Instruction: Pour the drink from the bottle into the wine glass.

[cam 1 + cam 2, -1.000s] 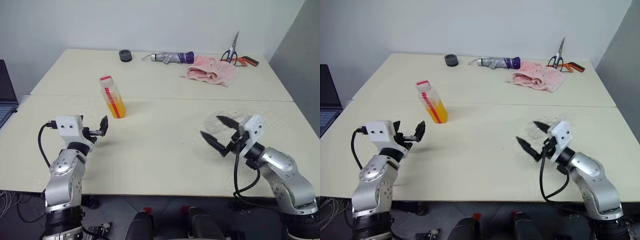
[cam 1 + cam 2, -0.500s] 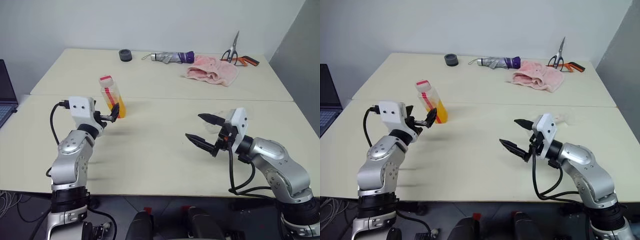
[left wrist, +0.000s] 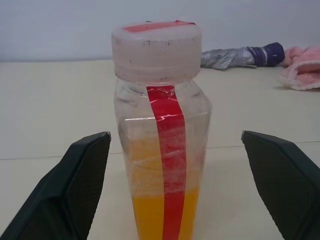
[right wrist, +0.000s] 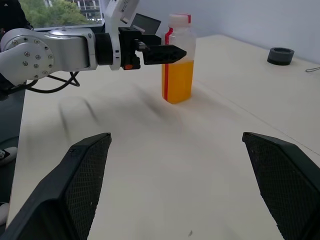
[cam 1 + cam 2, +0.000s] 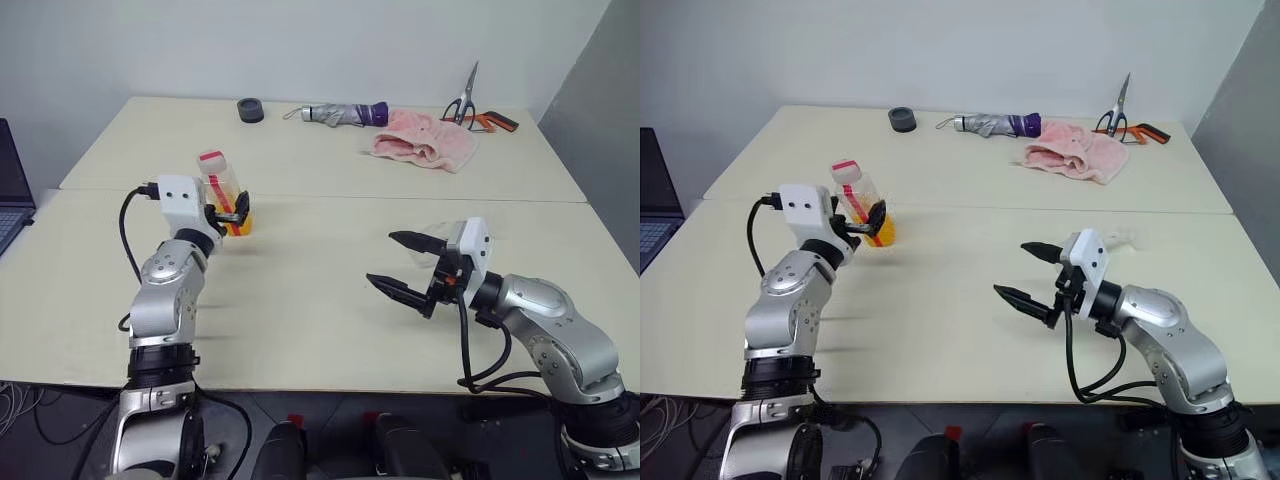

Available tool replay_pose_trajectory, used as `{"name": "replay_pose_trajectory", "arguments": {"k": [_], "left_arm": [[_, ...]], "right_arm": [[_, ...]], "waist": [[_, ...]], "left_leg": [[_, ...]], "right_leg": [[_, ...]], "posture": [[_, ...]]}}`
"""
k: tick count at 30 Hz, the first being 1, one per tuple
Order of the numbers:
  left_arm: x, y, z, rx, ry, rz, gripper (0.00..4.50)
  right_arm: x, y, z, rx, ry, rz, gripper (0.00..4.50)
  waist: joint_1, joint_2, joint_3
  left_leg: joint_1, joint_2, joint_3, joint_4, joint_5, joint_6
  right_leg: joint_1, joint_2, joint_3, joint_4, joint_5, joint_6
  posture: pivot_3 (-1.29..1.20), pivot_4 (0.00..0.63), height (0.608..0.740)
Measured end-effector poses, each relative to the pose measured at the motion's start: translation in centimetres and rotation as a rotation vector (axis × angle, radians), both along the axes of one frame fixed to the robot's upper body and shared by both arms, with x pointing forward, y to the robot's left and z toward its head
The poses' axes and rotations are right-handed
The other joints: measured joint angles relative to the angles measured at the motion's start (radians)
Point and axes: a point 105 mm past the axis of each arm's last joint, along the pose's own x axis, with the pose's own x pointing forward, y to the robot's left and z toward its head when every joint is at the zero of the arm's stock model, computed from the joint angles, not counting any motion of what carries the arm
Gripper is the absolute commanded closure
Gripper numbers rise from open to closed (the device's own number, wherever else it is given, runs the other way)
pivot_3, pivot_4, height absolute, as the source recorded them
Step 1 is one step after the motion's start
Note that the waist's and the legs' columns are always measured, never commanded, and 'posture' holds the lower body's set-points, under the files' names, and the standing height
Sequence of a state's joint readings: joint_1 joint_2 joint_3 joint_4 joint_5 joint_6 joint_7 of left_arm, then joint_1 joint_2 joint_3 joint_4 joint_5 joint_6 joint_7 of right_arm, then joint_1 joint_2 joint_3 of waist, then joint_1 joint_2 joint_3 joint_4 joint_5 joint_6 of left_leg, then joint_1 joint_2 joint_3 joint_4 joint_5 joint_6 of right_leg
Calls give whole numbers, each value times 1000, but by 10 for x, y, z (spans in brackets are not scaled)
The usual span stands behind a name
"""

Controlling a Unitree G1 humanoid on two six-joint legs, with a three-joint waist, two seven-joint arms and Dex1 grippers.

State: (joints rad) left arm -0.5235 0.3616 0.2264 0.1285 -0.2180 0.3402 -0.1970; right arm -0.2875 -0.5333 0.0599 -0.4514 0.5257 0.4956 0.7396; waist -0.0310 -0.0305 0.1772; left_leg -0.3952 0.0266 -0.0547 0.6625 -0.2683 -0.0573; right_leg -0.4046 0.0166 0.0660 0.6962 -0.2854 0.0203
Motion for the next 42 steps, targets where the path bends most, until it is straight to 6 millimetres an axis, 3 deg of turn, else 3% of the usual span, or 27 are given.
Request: {"name": "replay_pose_trajectory", "arguments": {"k": [14,23,36,42], "left_arm": [[16,-2,1,-19,-7,33,18],[21,0,7,-14,-28,60,18],[25,0,2,-24,-17,66,18],[29,-1,9,-27,-37,76,18]], "right_arm": [[2,9,5,9,-7,47,0],[-1,21,19,27,-34,128,0],[0,23,17,29,-22,137,0],[1,23,17,29,-21,137,0]], "waist": [[0,0,0],[0,0,0],[1,0,0],[1,0,0]], "left_leg": [[-1,0,-1,0,0,0],[-1,0,-2,0,0,0],[-1,0,-2,0,0,0],[-2,0,-2,0,0,0]], "right_leg": [[0,0,-1,0,0,0],[0,-1,-1,0,0,0],[0,-1,-2,0,0,0],[0,-1,-2,0,0,0]], "posture": [[0,150,740],[0,150,740],[0,150,740],[0,150,740]]}}
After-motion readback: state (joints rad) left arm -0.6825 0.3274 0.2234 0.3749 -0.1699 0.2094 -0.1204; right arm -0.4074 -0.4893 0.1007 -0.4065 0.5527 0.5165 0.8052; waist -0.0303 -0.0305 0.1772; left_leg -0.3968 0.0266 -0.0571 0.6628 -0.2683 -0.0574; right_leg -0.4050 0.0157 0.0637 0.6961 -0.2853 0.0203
